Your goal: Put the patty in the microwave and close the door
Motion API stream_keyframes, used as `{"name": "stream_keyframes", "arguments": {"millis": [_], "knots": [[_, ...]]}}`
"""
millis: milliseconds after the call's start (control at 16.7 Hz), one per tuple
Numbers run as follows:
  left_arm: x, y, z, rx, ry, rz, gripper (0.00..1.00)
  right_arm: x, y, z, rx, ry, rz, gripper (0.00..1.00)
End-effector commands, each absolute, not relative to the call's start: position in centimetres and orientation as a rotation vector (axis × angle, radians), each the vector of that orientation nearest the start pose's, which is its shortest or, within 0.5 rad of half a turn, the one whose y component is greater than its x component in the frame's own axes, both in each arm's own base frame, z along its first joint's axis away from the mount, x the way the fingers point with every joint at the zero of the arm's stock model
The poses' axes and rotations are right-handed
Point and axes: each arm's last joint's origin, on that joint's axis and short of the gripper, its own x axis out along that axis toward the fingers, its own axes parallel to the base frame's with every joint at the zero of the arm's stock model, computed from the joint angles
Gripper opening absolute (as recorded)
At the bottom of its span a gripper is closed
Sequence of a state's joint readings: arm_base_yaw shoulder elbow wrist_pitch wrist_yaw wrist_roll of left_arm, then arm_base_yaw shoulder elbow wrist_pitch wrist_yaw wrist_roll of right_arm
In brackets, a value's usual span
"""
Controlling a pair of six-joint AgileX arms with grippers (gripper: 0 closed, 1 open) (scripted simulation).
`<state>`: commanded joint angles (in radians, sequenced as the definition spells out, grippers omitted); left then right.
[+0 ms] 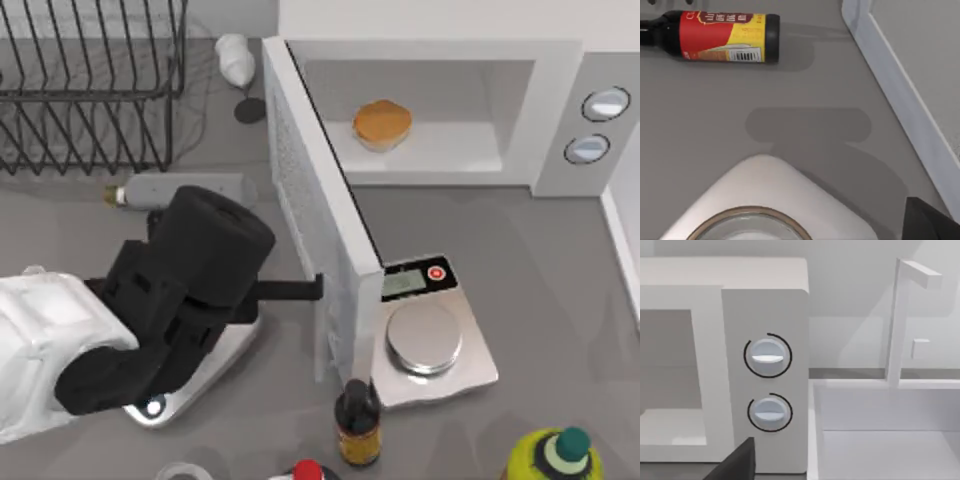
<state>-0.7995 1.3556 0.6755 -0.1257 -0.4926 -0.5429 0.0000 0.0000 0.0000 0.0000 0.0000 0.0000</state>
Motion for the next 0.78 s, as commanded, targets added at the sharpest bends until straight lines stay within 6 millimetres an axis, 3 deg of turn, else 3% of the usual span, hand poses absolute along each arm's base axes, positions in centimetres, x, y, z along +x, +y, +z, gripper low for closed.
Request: {"name": "stream_keyframes", "arguments": {"millis": [300, 600, 780], "knots": [[18.9, -22.5, 17.9, -0.042, 0.687, -0.102, 0.0, 10.6, -0.1, 16.0, 0.0, 0.0, 0.0, 1.0], [18.9, -22.7, 17.9, -0.043, 0.687, -0.102, 0.0, 10.6, -0.1, 16.0, 0.0, 0.0, 0.0, 1.0], [19.1, -24.5, 17.9, -0.034, 0.69, -0.093, 0.0, 10.6, -0.1, 16.0, 0.0, 0.0, 0.0, 1.0]]}}
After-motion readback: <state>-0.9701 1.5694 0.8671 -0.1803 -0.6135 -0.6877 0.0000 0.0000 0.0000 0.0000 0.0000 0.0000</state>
